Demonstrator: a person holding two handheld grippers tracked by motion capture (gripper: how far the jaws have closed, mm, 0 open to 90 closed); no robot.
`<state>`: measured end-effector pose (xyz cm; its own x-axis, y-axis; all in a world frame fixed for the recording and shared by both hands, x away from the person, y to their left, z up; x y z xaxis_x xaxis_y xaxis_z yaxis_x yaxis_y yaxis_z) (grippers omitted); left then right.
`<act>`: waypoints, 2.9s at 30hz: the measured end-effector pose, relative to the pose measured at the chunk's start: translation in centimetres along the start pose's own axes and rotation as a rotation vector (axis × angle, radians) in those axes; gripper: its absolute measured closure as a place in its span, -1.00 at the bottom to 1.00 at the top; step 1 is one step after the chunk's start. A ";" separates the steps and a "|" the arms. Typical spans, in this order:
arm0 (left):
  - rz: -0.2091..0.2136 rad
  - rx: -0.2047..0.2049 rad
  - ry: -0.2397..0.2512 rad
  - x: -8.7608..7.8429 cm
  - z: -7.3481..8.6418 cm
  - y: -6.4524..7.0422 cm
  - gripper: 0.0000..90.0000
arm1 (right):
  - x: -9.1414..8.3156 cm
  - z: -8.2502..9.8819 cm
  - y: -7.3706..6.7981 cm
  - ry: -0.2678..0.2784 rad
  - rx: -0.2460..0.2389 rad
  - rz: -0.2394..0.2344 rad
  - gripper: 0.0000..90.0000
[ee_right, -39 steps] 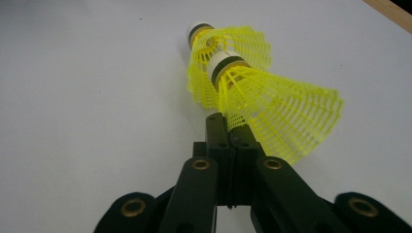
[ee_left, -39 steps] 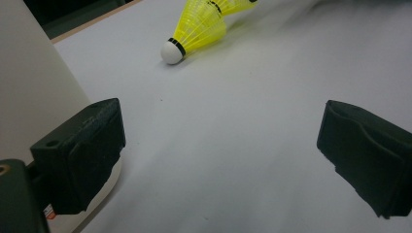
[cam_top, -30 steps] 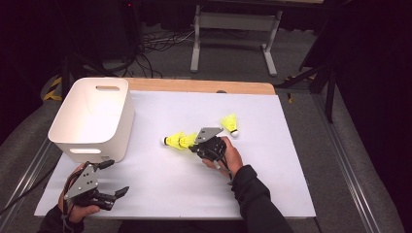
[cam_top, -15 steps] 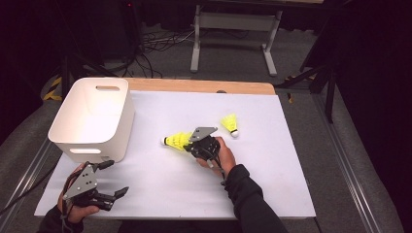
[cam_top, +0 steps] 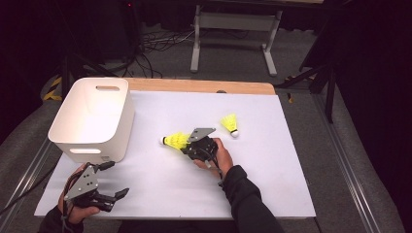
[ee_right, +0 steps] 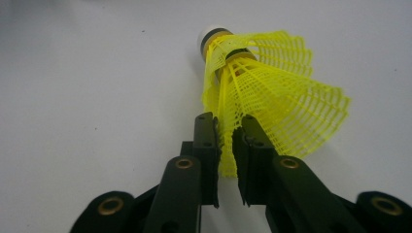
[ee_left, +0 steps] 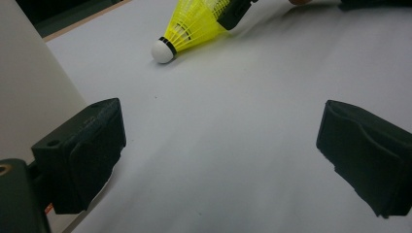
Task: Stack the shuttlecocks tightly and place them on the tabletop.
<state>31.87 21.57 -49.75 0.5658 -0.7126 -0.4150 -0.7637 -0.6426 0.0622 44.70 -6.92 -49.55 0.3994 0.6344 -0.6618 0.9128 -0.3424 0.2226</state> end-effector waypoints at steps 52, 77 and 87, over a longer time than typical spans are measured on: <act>-0.019 0.003 -0.002 -0.1 -0.1 -0.1 -0.88 | -7.1 -1.0 -0.2 0.051 -0.095 0.134 -0.22; -0.018 0.002 -0.005 0.0 -0.1 0.0 -0.88 | -13.0 1.0 0.8 0.038 -0.092 0.230 -0.44; -0.016 0.001 -0.011 0.4 -0.1 0.1 -0.88 | -13.5 2.4 3.9 0.009 0.011 0.312 -0.44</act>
<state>32.08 21.21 -49.83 0.5747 -0.6988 -0.4259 -0.7547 -0.6538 0.0543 42.65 -18.46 -41.45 0.6613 0.5034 -0.5561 0.7447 -0.5294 0.4064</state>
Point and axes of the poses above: each handheld gripper's, and its own axes: x roughly forward along the jaws, z roughly out of its underside, y roughly to its right, the point moved 5 cm from there along x, roughly forward along the jaws, and after that the axes turned 12 degrees about -x, right-handed, at the moved point
